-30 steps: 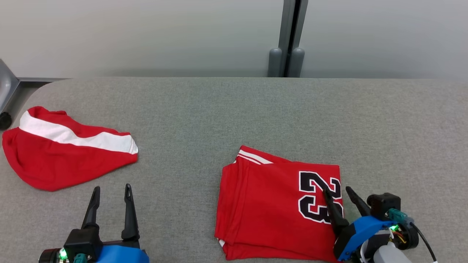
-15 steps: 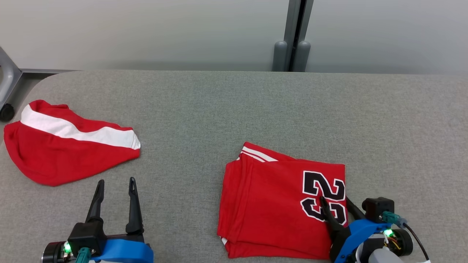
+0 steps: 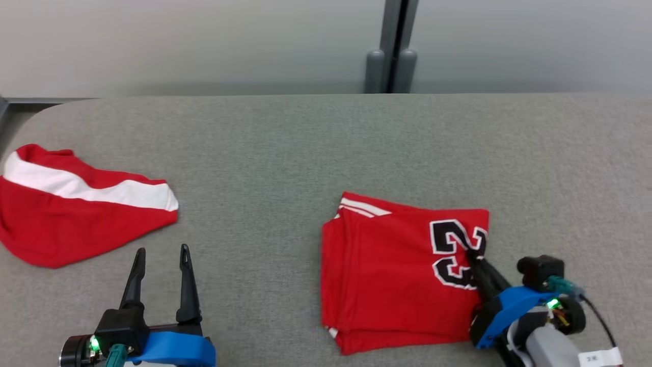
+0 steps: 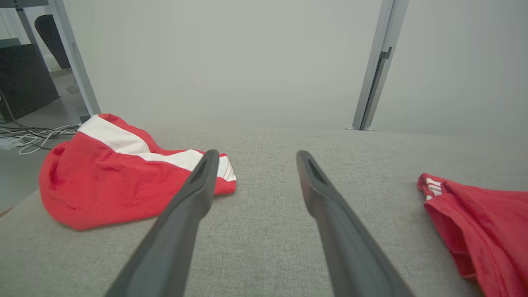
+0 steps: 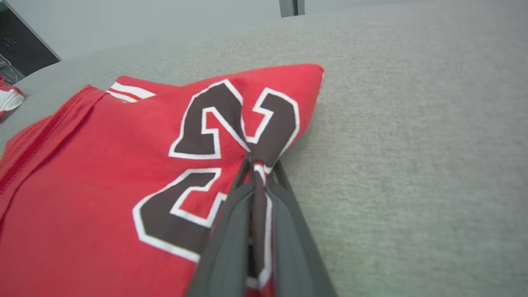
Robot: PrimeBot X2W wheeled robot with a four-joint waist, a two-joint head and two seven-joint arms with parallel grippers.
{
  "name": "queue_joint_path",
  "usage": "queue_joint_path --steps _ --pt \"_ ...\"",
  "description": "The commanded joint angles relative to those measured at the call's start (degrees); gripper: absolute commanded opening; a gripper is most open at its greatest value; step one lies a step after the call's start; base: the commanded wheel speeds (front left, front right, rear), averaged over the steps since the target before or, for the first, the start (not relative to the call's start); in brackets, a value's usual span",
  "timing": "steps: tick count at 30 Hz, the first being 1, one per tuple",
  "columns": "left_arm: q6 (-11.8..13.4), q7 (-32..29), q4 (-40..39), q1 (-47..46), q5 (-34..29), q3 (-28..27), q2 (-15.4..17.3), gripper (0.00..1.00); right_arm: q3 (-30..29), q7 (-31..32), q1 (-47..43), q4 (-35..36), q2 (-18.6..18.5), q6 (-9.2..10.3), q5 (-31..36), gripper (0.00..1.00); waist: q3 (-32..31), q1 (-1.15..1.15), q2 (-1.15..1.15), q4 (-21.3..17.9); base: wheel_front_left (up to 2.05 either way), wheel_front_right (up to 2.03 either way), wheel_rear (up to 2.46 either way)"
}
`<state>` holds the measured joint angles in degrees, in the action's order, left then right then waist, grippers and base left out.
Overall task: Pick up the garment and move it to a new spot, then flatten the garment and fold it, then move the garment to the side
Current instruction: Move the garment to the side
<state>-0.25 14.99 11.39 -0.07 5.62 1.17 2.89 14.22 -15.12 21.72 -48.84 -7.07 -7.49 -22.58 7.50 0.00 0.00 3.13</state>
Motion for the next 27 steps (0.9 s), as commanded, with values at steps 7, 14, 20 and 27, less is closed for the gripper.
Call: queue_joint_path --steps 7,14,20,27 --pt "0.7 0.2 -1.4 -3.1 0.0 1.2 0.0 1.0 -2.7 0.0 2.1 3.4 -4.9 -0.01 0.5 0.0 3.0 0.0 0.0 -4.9 0.0 0.0 0.0" --pt "0.5 0.2 -2.3 -6.3 -1.3 1.8 0.0 1.0 -5.1 0.0 3.4 5.6 -7.8 -0.01 0.6 0.0 7.2 0.0 0.0 -10.7 0.0 0.0 0.0" --pt "0.0 0.2 -2.9 -9.3 -2.8 1.8 0.2 1.0 -6.8 0.0 4.3 7.4 -8.8 -0.01 0.7 0.0 10.6 0.0 0.0 -13.7 0.0 0.0 0.0" --pt "-0.2 0.2 -4.1 -11.4 -4.1 1.5 1.0 1.0 -4.6 0.0 10.1 9.3 -9.8 -0.01 1.8 0.0 13.7 0.0 0.0 -14.7 0.0 0.0 0.0"
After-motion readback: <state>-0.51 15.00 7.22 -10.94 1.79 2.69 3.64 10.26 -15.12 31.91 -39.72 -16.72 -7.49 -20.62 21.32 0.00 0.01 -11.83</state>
